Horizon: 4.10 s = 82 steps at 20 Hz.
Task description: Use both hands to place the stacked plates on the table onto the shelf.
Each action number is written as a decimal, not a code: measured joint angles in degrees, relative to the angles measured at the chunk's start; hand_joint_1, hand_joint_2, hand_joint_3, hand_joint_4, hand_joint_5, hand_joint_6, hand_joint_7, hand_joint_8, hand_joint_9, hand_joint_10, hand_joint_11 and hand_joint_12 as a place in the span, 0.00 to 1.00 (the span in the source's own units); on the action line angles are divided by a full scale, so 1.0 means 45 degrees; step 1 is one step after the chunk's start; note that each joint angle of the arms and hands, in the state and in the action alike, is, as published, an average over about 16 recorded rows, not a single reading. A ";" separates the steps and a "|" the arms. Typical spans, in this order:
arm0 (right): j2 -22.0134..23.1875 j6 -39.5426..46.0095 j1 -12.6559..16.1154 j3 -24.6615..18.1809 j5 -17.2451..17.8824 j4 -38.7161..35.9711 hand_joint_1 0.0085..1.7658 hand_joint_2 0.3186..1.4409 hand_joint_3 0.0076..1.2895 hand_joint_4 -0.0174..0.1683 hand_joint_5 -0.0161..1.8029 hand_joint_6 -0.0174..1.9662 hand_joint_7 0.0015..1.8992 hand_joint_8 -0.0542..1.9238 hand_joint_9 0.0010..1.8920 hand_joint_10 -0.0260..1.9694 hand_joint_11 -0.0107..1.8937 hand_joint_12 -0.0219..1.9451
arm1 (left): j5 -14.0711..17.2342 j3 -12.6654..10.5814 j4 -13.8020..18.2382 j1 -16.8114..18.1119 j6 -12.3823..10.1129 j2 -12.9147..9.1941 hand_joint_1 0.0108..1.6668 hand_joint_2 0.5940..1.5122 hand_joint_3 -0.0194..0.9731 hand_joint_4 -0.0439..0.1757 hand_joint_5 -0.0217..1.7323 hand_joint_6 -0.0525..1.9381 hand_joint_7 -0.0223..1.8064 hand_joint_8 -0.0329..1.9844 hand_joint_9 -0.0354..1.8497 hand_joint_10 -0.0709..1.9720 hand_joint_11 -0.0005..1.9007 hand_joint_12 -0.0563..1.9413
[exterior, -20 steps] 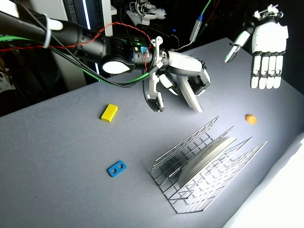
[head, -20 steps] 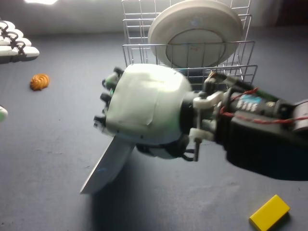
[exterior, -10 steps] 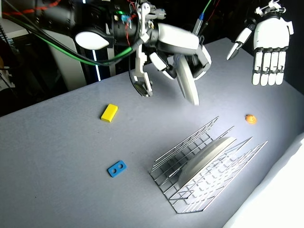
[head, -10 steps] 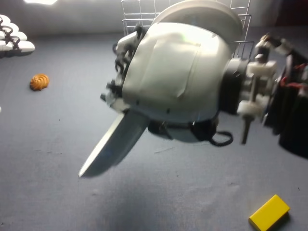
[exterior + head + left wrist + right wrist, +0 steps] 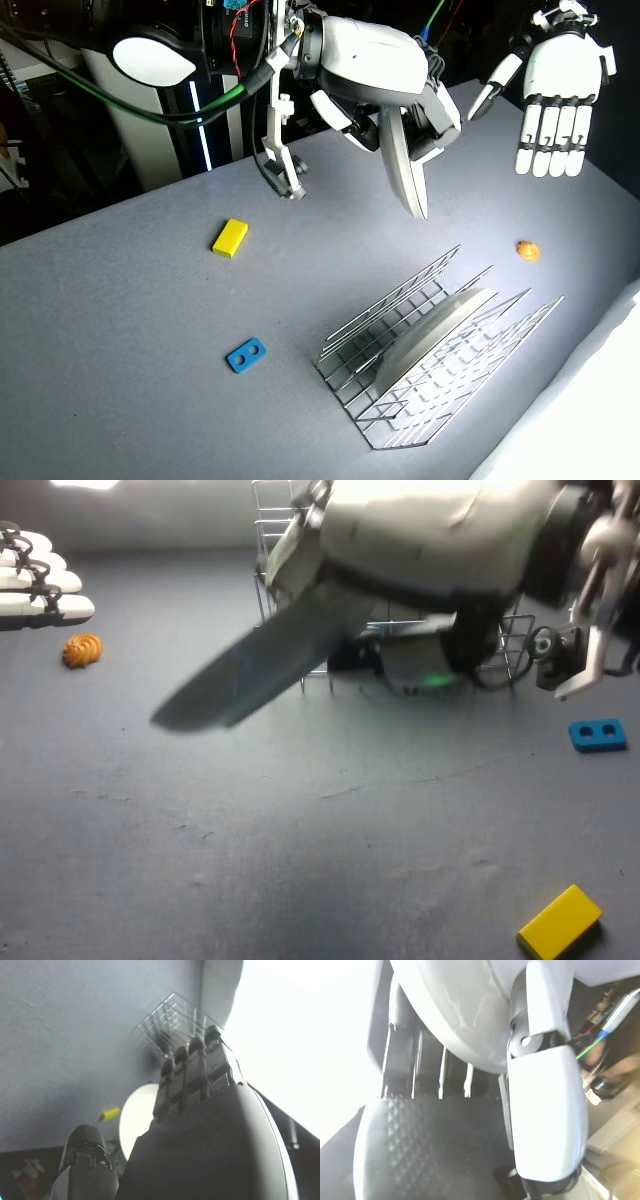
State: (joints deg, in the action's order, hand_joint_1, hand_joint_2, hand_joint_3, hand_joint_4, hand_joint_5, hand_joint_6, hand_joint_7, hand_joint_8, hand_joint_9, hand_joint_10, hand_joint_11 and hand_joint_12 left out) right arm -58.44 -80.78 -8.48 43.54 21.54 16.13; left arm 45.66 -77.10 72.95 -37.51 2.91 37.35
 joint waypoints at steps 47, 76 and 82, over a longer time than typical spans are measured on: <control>-0.1365 0.2920 -0.0397 0.4346 -0.0526 0.3982 0.68 0.65 0.00 0.04 0.50 0.49 0.53 0.57 0.49 0.46 0.35 0.81 | 0.8542 0.2157 0.2587 0.2669 0.0751 -0.0551 0.01 0.57 0.04 0.22 0.03 0.04 0.03 0.02 0.03 0.04 0.01 0.03; -0.0794 0.2812 -0.0670 0.3673 -0.0557 0.3262 0.52 0.78 0.00 0.08 0.35 0.09 0.40 0.06 0.27 0.30 0.08 0.73 | 0.8343 0.2699 0.2980 0.2414 0.1174 -0.0517 0.01 0.57 0.04 0.22 0.03 0.03 0.03 0.02 0.03 0.04 0.01 0.03; -0.0187 0.2819 -0.0465 0.2936 -0.0536 0.1756 0.40 0.80 0.00 0.08 0.35 0.09 0.40 0.05 0.27 0.31 0.08 0.73 | 0.8307 0.2678 0.2973 0.2457 0.1266 -0.0497 0.01 0.59 0.04 0.22 0.05 0.04 0.06 0.02 0.05 0.04 0.02 0.06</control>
State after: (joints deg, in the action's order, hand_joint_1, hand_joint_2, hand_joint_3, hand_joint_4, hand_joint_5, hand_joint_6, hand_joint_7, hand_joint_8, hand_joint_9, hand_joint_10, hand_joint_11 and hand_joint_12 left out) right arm -59.28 -68.09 -10.57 56.75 19.13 24.03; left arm 83.04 -65.05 86.32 -26.46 8.61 35.11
